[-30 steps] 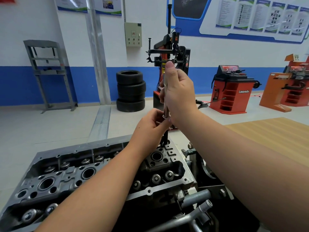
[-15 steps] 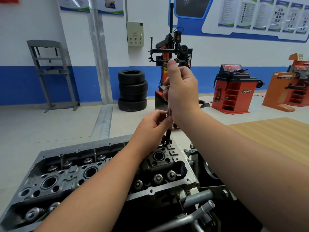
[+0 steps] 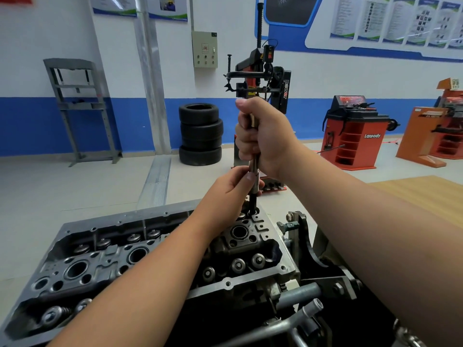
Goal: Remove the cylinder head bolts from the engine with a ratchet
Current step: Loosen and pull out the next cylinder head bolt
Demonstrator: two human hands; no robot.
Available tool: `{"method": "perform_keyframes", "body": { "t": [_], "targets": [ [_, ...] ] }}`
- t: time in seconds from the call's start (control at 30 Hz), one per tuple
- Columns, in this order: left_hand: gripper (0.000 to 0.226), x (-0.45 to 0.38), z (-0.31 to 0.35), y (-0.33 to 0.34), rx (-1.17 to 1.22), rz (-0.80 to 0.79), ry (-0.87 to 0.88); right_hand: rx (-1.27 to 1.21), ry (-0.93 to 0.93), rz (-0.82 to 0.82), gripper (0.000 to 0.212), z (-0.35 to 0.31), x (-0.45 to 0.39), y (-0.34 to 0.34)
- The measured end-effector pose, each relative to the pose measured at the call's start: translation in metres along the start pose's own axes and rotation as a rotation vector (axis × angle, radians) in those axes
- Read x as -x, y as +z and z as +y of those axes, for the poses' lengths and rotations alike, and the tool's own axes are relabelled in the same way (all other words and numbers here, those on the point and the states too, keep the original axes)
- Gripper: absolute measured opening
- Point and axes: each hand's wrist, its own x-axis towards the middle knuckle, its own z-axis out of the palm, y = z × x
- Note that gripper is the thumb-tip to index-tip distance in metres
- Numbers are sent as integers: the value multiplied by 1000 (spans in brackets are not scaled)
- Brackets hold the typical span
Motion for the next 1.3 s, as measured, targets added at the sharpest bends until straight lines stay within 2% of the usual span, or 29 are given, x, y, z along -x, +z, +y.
{"method": "perform_keyframes", "body": {
  "t": [0.13, 0.33, 0.63, 0.7, 0.77, 0.87, 0.93, 1.03, 1.1, 1.17, 1.3],
  "targets": [
    [13, 2, -3, 2, -42, 3, 14, -15, 32, -27, 35, -1, 0, 0],
    [19, 7, 0, 3, -23, 14, 7, -48, 119, -64, 39, -6, -1, -4],
    [12, -2, -2, 2, -175, 23, 57, -117, 183, -94, 27, -12, 3, -16],
    [10, -4, -3, 2, -197, 47, 65, -112, 199, -45, 27, -11, 5, -16],
    [8, -7, -3, 3, -197, 77, 56, -45, 192, 71, 25, -11, 5, -12],
    [21, -11, -2, 6, -172, 122, 31, 54, 108, 315, 25, -7, 6, 3],
    [23, -11, -1, 6, -142, 118, 42, 49, 22, 356, 34, -1, 8, 11],
    [10, -5, -1, 4, -130, 53, 72, 14, -42, 232, 48, 4, 11, 11],
    [10, -1, -2, 2, -129, 11, 79, 13, 49, 68, 51, -3, 10, 4],
    [15, 1, -1, 1, -130, -6, 75, -15, 124, -24, 49, -9, 8, -5],
    [11, 0, 1, 0, -174, 7, 75, -68, 149, -1, 37, -13, 13, -10]
  ]
}}
